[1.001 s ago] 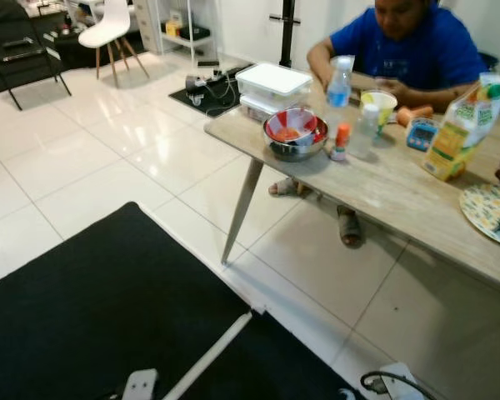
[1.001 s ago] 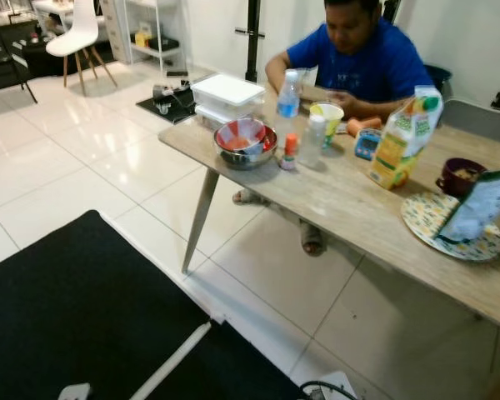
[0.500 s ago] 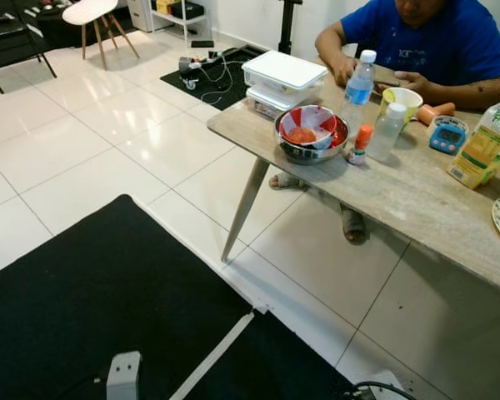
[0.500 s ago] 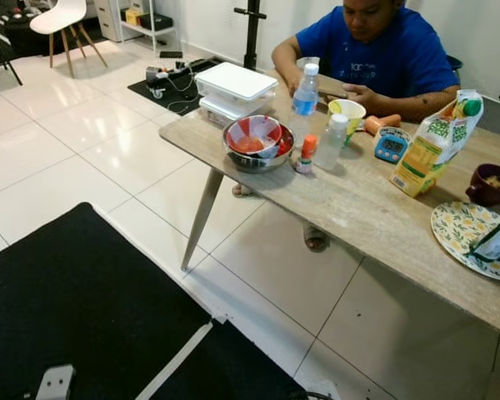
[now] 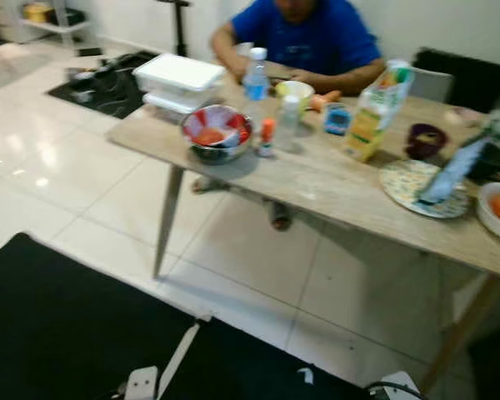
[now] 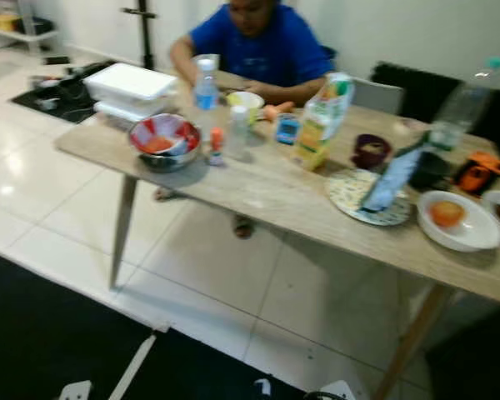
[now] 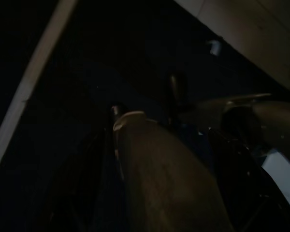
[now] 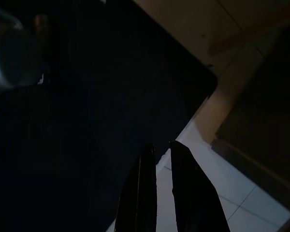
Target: Restocking fridge
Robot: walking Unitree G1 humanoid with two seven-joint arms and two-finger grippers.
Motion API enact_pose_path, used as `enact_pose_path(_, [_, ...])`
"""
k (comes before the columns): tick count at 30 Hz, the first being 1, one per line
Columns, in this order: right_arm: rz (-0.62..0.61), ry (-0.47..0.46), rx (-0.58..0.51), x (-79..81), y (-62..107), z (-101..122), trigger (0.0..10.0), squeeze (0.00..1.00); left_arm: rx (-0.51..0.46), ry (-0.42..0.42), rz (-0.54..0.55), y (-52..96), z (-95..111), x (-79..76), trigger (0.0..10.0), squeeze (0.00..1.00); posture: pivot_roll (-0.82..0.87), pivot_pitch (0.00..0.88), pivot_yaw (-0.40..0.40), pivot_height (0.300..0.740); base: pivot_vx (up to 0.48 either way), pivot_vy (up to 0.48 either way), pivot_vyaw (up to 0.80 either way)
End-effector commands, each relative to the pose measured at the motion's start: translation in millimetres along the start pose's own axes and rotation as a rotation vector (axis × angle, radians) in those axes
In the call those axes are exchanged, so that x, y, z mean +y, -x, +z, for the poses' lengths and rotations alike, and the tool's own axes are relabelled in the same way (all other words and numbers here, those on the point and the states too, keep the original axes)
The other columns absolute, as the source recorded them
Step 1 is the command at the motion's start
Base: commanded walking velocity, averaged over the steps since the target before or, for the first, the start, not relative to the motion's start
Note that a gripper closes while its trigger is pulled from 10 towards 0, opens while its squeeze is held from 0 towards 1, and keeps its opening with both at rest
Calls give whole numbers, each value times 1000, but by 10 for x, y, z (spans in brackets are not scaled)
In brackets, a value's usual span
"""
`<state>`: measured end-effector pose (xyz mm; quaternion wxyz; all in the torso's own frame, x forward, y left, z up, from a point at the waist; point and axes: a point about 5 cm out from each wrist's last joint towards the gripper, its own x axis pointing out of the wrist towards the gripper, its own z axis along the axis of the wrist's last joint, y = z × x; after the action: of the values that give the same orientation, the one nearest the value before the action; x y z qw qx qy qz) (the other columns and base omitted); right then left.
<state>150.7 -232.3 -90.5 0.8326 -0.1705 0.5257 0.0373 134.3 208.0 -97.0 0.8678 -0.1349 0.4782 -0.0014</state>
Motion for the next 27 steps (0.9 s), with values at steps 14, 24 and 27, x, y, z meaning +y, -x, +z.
enact_pose_path(14, [34,-8,13,203,-6,-34,10000,0,-27,18,13,-21,101,0,10000,0,-39,66,-30,740,54,-207,0])
enact_pose_path(24, [41,33,-10,189,-20,84,10000,0,8,24,40,-6,-2,12,10000,0,-31,15,-35,740,0,0,0])
enact_pose_path(27, [43,41,-13,190,-22,99,10000,0,9,25,41,-8,-4,9,10000,0,-31,12,-34,740,0,0,0])
